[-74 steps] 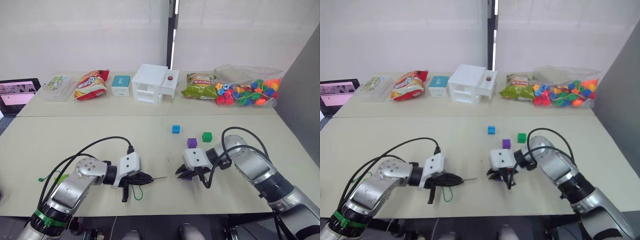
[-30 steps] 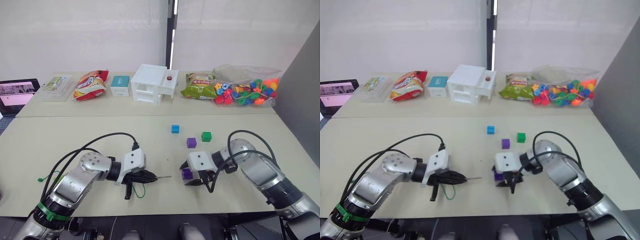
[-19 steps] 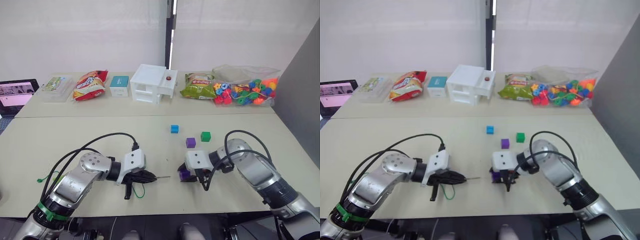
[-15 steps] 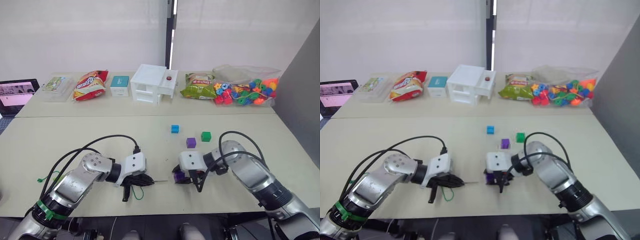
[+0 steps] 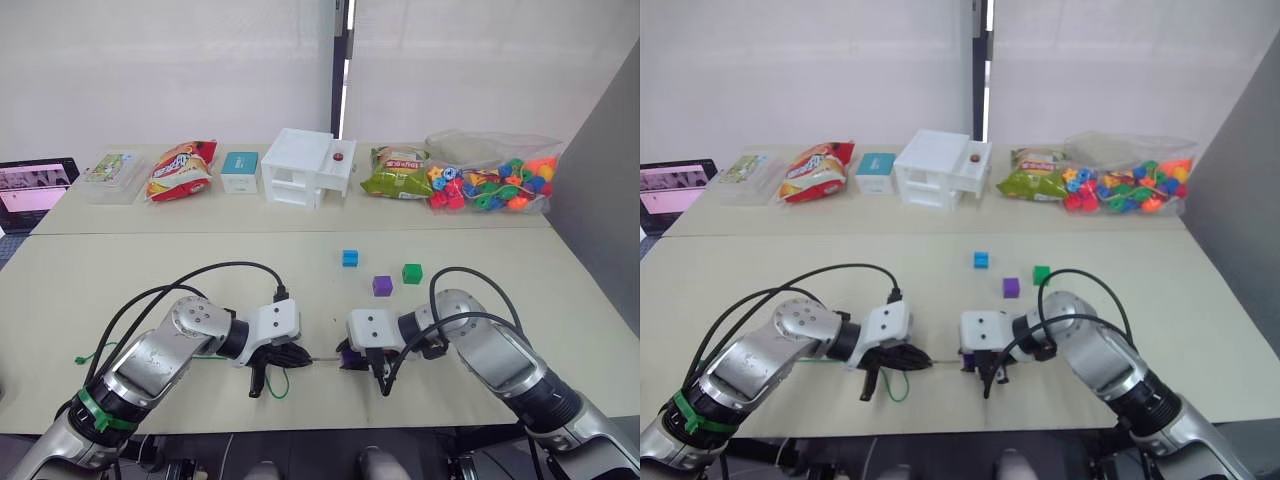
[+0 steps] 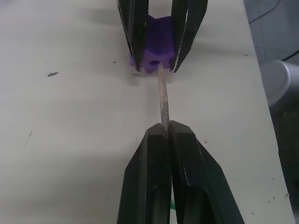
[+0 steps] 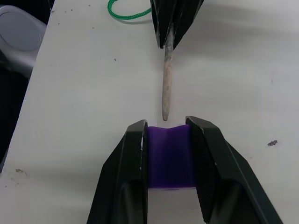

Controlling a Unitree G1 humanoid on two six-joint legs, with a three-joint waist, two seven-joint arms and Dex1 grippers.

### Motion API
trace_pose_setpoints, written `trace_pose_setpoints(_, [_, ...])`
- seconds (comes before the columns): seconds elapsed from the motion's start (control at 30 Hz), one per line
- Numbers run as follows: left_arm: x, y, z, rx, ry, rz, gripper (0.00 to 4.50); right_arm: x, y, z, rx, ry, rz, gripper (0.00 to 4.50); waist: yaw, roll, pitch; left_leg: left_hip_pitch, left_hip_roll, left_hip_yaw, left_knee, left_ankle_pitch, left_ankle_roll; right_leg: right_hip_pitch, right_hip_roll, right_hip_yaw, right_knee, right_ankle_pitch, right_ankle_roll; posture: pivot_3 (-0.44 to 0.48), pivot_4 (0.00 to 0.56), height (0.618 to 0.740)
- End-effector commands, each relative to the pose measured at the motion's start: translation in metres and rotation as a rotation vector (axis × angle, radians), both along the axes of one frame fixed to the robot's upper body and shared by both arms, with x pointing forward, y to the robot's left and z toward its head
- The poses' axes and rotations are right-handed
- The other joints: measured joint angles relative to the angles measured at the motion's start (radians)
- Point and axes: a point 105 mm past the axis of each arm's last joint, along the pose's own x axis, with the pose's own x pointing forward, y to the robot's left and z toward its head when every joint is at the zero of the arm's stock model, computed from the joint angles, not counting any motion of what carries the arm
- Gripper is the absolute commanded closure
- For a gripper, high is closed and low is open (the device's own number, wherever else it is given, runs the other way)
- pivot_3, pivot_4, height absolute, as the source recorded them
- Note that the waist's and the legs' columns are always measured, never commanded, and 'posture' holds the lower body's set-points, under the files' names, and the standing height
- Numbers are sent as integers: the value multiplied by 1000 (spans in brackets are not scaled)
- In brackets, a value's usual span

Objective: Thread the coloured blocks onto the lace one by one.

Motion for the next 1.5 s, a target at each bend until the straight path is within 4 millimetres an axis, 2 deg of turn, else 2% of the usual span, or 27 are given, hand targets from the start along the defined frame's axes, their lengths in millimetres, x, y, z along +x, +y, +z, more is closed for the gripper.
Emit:
trace_pose_setpoints(0.03, [-5,-7,5,-16,-24,-27,4500,-6,-1,-7,-27,27,13,3757,0,0,0,0,0,0,0,0,0,0,0,0,0,0,0,0,150,740])
trace_pose_setpoints(0.37, [2,-4,-1,27,-40,8,4500,-7,-3,-7,-34,36,9,3757,0,0,0,0,0,0,0,0,0,0,0,0,0,0,0,0,150,740])
trace_pose_setpoints(0.57, [2,-4,3,13,-27,11,4500,-8,-1,-3,7,46,7,3757,1,0,0,0,0,0,0,0,0,0,0,0,0,0,0,0,150,740])
trace_pose_setpoints(0.63, [2,-4,3,12,-23,11,4500,-7,0,-1,23,30,5,2711,1,0,0,0,0,0,0,0,0,0,0,0,0,0,0,0,150,740])
trace_pose_setpoints(0.8, [2,-3,3,3,-17,11,4500,-5,1,6,47,9,1,1067,0,0,0,0,0,0,0,0,0,0,0,0,0,0,0,0,150,740])
trace_pose_setpoints(1.03, [1,-1,2,0,-13,8,4500,-3,-7,9,24,-4,-4,1067,1,0,0,0,0,0,0,0,0,0,0,0,0,0,0,0,150,740])
trace_pose_setpoints(1.13, [2,-1,3,-3,-16,13,4500,4,-13,5,1,-21,-29,1067,0,0,0,0,0,0,0,0,0,0,0,0,0,0,0,0,150,740])
trace_pose_setpoints(1.43, [6,-1,3,11,-20,26,4500,12,-12,2,-3,-40,-42,1067,0,0,0,0,0,0,0,0,0,0,0,0,0,0,0,0,150,740])
trace_pose_setpoints(1.5, [7,-1,3,10,-19,34,4500,13,-10,2,-1,-41,-44,1597,0,0,0,-1,0,0,0,0,0,0,0,0,0,0,0,0,150,740])
